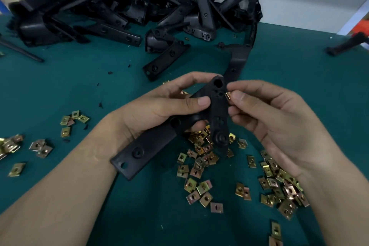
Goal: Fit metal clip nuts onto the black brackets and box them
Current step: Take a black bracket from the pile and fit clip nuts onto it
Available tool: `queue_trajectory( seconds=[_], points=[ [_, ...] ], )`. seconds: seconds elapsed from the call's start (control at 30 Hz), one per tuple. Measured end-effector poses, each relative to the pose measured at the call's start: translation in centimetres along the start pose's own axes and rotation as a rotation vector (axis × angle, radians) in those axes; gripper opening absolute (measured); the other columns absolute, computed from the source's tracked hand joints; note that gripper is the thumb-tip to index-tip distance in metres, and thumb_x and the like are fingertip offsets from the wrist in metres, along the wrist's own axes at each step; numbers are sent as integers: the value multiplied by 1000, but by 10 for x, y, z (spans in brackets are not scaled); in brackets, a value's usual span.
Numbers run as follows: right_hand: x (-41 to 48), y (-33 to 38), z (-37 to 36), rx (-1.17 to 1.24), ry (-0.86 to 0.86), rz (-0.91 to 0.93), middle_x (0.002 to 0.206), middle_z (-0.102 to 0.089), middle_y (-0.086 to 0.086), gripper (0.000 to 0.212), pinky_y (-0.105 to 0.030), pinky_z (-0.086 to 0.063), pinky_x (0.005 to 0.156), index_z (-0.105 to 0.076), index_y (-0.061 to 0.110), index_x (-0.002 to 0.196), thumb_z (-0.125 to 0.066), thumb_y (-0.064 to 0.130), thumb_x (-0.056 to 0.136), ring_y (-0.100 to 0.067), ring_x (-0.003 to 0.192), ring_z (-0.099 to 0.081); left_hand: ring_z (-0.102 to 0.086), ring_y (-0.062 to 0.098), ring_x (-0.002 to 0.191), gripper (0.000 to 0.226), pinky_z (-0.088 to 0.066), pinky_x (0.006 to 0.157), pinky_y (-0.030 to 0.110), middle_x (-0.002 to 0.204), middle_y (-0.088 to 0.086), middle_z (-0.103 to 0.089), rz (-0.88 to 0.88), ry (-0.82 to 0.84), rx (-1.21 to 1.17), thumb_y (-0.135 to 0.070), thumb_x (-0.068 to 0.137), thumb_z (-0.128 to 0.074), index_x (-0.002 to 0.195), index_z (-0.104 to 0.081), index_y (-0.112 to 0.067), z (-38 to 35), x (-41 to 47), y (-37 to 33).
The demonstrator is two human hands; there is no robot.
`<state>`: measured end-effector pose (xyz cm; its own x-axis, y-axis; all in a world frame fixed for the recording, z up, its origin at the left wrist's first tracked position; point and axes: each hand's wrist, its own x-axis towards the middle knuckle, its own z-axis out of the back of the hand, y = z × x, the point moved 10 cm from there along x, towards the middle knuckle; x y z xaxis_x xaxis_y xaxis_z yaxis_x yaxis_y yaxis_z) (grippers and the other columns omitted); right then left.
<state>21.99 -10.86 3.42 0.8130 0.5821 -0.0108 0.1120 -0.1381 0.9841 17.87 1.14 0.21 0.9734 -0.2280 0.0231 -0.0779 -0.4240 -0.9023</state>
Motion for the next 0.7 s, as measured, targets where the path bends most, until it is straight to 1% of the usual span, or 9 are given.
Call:
queue_trajectory(
  seconds=[0.07, 0.13, 0.2, 0.3, 0.5, 0.6, 0.7],
  points=[
    [0, 0, 1, -9, -21, 4, 75, -73, -4, 20, -17, -55, 62, -80, 15, 82, -75, 26, 67, -9, 67, -68, -63, 15, 66, 44, -55, 64, 24, 90, 14, -64, 1, 1, -10, -12, 83, -69, 126, -64, -20, 0, 0, 0],
    [0, -2, 3, -38, -55, -3, 73, -71, -3, 21, -17, -54, 59, -79, 15, 77, -75, 33, 67, -9, 63, -66, -63, 17, 66, 45, -55, 63, 24, 92, 17, -62, -4, 4, -16, -13, 81, -70, 125, -65, -20, 0, 0, 0],
    [-1, -4, 3, -79, -74, -8, 72, -70, -3, 22, -17, -53, 58, -78, 15, 75, -75, 36, 68, -10, 61, -64, -63, 18, 65, 44, -55, 63, 25, 91, 18, -63, -12, 11, -3, -13, 81, -70, 124, -66, -22, -1, 0, -1],
    [-1, -7, 0, -87, -82, -28, 70, -68, -1, 22, -18, -52, 56, -76, 17, 71, -74, 39, 69, -9, 59, -63, -64, 17, 67, 43, -55, 65, 25, 89, 12, -69, -23, 21, 6, -13, 83, -69, 125, -65, -22, -2, 0, -2],
    [-2, -7, -1, -71, -107, -30, 63, -63, 4, 20, -16, -49, 51, -72, 20, 64, -73, 38, 73, -6, 52, -59, -66, 15, 70, 43, -55, 67, 24, 92, 9, -70, -12, 37, 33, -15, 84, -69, 126, -65, -25, -4, 1, 1],
    [-2, -9, 1, -49, -128, -40, 63, -63, 4, 20, -16, -49, 51, -71, 20, 63, -71, 35, 76, -6, 53, -59, -65, 16, 69, 45, -55, 67, 24, 94, 12, -68, -22, 16, 27, -15, 84, -70, 127, -65, -24, -1, 2, 1],
    [-2, -10, 3, -20, -137, -47, 64, -63, 3, 20, -16, -50, 51, -70, 20, 63, -70, 32, 77, -6, 54, -61, -66, 15, 68, 45, -55, 66, 23, 93, 10, -70, -36, 13, 10, -14, 84, -70, 128, -63, -22, -1, 2, 0]
  ],
)
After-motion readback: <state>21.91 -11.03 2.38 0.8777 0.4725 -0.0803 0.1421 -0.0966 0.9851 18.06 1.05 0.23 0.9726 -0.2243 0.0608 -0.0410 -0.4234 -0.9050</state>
